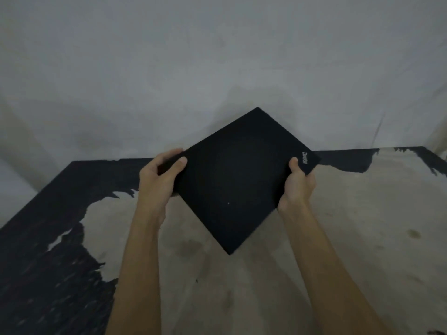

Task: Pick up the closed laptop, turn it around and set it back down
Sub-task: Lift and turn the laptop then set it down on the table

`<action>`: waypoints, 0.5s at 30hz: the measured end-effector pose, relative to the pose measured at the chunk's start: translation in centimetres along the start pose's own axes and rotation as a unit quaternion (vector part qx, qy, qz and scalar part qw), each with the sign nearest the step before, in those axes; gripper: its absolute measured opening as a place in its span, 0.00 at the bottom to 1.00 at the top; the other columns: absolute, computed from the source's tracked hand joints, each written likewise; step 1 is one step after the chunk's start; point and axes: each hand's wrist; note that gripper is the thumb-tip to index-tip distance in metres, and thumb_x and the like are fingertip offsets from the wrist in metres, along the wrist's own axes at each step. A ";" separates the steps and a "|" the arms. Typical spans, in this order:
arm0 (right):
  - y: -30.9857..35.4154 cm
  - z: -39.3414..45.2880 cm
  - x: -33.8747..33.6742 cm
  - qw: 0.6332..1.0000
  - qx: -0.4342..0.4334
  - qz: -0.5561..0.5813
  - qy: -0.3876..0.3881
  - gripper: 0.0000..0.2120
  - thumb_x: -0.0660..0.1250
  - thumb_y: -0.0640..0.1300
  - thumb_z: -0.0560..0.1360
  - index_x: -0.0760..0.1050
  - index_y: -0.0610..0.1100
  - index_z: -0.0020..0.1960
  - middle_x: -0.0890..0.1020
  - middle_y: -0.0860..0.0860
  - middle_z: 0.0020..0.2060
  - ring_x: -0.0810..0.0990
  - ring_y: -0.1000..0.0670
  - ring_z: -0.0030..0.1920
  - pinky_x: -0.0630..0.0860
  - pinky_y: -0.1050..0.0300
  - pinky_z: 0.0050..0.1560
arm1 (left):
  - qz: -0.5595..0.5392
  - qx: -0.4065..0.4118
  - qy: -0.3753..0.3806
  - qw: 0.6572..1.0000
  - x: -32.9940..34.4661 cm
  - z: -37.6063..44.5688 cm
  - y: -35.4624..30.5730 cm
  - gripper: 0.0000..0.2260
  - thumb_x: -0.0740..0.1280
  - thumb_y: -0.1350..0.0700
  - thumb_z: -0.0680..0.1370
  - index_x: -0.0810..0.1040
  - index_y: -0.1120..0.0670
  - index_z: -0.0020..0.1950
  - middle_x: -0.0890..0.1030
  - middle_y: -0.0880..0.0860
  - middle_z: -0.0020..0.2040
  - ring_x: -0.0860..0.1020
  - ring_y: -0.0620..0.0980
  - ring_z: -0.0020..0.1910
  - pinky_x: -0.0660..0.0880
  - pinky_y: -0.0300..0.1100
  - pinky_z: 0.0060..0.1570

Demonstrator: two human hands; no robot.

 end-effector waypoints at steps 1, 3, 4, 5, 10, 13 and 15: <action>-0.7 -0.5 0.7 1.000 0.001 0.011 -0.017 0.15 0.68 0.43 0.81 0.78 0.45 0.68 0.85 0.50 0.59 0.84 0.48 0.58 0.81 0.50 0.61 | -0.016 0.010 -0.031 0.999 0.1 0.2 0.3 0.13 0.73 0.55 0.79 0.82 0.44 0.63 0.84 0.46 0.57 0.83 0.47 0.54 0.82 0.35 0.39; -1.8 -1.3 1.6 0.998 -0.002 0.033 -0.047 0.14 0.68 0.44 0.81 0.78 0.44 0.66 0.85 0.50 0.56 0.85 0.50 0.54 0.83 0.51 0.56 | -0.045 0.029 -0.056 0.997 0.6 0.4 1.1 0.22 0.73 0.57 0.79 0.74 0.43 0.71 0.79 0.46 0.64 0.80 0.45 0.60 0.82 0.37 0.47; -2.2 -1.6 2.1 0.997 -0.007 0.042 -0.059 0.13 0.67 0.44 0.81 0.79 0.44 0.65 0.86 0.51 0.54 0.85 0.52 0.52 0.84 0.54 0.52 | -0.052 0.034 -0.057 0.996 0.8 0.4 1.5 0.28 0.73 0.58 0.79 0.69 0.43 0.75 0.77 0.46 0.68 0.78 0.45 0.63 0.82 0.37 0.51; -2.6 -1.8 2.4 0.996 -0.014 0.050 -0.071 0.12 0.67 0.44 0.82 0.79 0.43 0.64 0.86 0.51 0.53 0.85 0.53 0.50 0.84 0.57 0.47 | -0.051 0.038 -0.054 0.997 1.2 0.3 1.9 0.33 0.73 0.59 0.79 0.63 0.44 0.79 0.74 0.47 0.72 0.76 0.46 0.66 0.81 0.39 0.57; -3.6 -2.4 3.2 0.989 -0.032 0.093 -0.110 0.13 0.66 0.45 0.82 0.79 0.44 0.65 0.86 0.52 0.53 0.86 0.53 0.50 0.84 0.60 0.44 | -0.022 0.049 -0.034 0.998 3.0 -0.6 3.8 0.42 0.74 0.57 0.78 0.53 0.41 0.84 0.69 0.49 0.78 0.72 0.50 0.73 0.73 0.56 0.70; -3.7 -2.3 3.4 0.987 -0.040 0.099 -0.118 0.13 0.66 0.45 0.82 0.79 0.43 0.65 0.86 0.51 0.54 0.86 0.52 0.51 0.85 0.58 0.48 | -0.016 0.051 -0.017 0.998 3.1 -0.5 4.5 0.44 0.75 0.55 0.77 0.51 0.40 0.84 0.68 0.48 0.79 0.71 0.49 0.74 0.73 0.56 0.71; -3.7 -2.2 3.3 0.988 -0.044 0.095 -0.112 0.14 0.66 0.46 0.82 0.79 0.43 0.65 0.86 0.50 0.55 0.86 0.52 0.51 0.84 0.57 0.49 | -0.027 0.051 -0.020 0.998 3.0 -0.4 4.7 0.43 0.75 0.53 0.78 0.51 0.39 0.84 0.69 0.47 0.79 0.72 0.48 0.73 0.74 0.54 0.69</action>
Point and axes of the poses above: each hand's wrist, its own z-axis towards the middle knuckle, its own x-axis out of the palm, y = z × x
